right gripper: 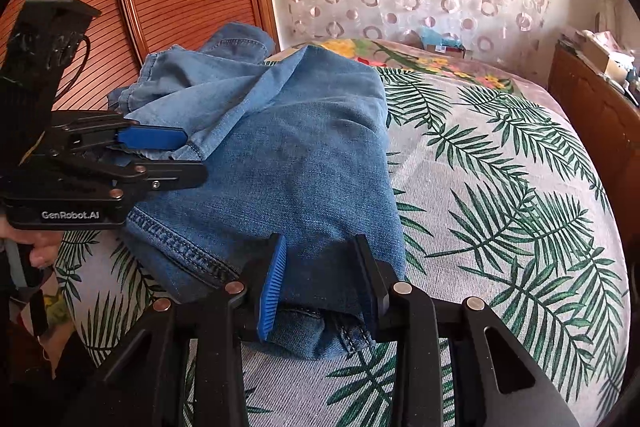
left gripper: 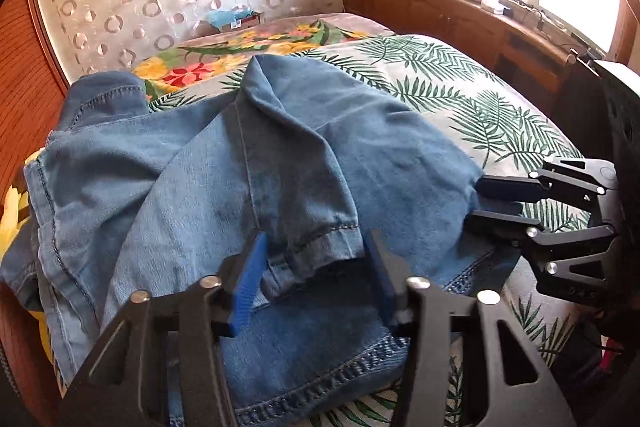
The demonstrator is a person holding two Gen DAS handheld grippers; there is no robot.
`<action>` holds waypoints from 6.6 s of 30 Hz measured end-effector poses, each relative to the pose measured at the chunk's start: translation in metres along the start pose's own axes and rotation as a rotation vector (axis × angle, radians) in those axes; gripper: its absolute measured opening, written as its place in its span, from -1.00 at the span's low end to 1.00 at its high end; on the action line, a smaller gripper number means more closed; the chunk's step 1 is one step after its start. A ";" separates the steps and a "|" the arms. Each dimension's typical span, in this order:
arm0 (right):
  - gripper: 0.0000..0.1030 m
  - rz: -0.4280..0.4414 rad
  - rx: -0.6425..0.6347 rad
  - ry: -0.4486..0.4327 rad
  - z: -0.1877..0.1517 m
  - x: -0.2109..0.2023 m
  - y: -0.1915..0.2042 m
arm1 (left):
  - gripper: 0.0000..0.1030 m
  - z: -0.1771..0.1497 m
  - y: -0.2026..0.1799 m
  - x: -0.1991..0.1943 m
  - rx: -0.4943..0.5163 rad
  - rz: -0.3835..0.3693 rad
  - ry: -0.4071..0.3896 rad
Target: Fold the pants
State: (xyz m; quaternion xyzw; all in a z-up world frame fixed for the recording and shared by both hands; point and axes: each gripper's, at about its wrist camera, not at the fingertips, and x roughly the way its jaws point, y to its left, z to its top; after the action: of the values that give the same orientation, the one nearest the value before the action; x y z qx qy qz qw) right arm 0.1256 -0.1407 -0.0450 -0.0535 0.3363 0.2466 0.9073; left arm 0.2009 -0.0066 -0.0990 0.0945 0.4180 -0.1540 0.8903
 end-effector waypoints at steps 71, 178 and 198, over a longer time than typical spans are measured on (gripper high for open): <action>-0.05 -0.001 0.074 0.022 0.014 -0.017 -0.028 | 0.50 -0.046 0.027 -0.022 -0.158 0.015 -0.071; -0.88 0.350 -0.098 0.050 0.061 0.049 0.076 | 0.51 -0.094 0.131 -0.112 -0.362 0.126 -0.142; -0.55 0.287 -0.110 0.054 0.058 0.013 0.081 | 0.51 -0.079 0.124 -0.107 -0.338 0.119 -0.153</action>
State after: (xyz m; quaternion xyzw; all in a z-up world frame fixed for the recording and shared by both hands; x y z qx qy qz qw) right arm 0.1289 -0.0488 -0.0035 -0.0610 0.3507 0.3903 0.8491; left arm 0.1232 0.1533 -0.0614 -0.0437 0.3627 -0.0356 0.9302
